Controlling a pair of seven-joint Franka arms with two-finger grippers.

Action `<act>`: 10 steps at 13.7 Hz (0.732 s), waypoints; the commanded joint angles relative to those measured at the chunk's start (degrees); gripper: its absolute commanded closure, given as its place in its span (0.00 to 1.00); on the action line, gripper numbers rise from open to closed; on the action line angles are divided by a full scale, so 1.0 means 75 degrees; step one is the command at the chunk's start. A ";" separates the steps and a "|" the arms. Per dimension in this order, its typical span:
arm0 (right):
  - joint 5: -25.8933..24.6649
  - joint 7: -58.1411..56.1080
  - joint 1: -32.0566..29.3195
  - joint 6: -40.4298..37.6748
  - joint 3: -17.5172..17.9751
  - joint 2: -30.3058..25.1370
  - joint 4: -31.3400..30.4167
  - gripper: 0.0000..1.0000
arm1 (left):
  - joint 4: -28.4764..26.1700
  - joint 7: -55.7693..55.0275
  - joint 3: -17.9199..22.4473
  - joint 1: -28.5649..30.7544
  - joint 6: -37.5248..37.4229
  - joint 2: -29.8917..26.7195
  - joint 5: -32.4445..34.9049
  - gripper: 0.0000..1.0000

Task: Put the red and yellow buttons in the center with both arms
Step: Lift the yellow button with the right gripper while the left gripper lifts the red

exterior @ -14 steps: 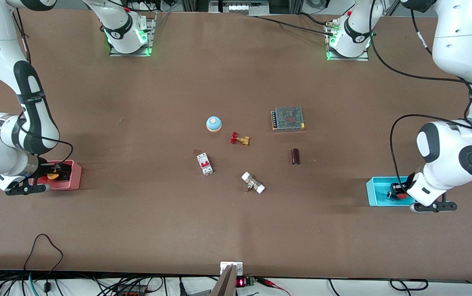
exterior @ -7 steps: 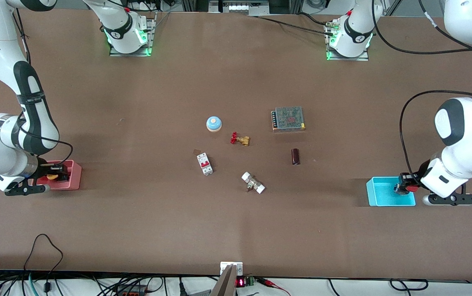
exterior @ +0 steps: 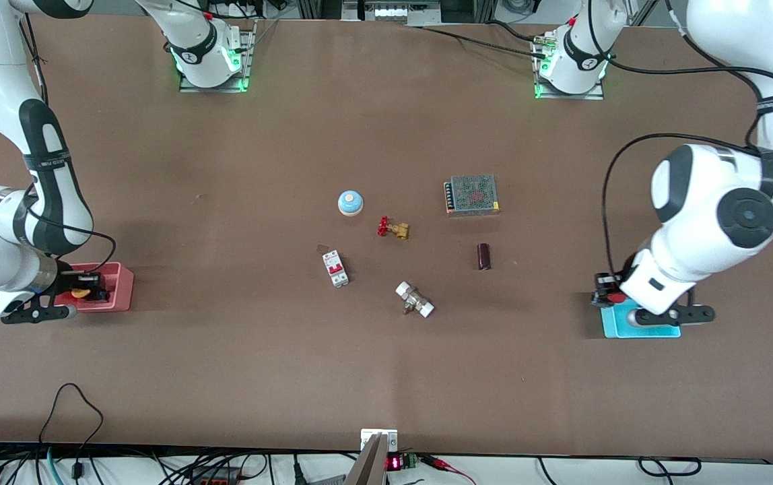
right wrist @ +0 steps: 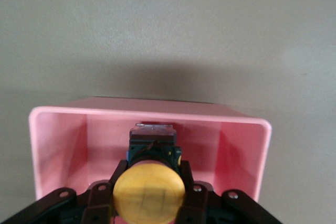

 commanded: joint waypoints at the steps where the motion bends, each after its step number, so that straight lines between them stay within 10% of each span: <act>1: -0.0010 -0.0145 0.0039 -0.0923 0.0062 -0.0795 0.0070 0.61 | 0.0135 -0.0890 0.0084 -0.0541 -0.0092 0.0261 -0.0005 0.80; 10: 0.0494 0.1330 0.1536 -0.2403 0.0777 -0.1759 -0.0058 0.61 | 0.0041 -0.2675 0.0084 -0.1305 0.1209 0.1586 -0.0134 0.80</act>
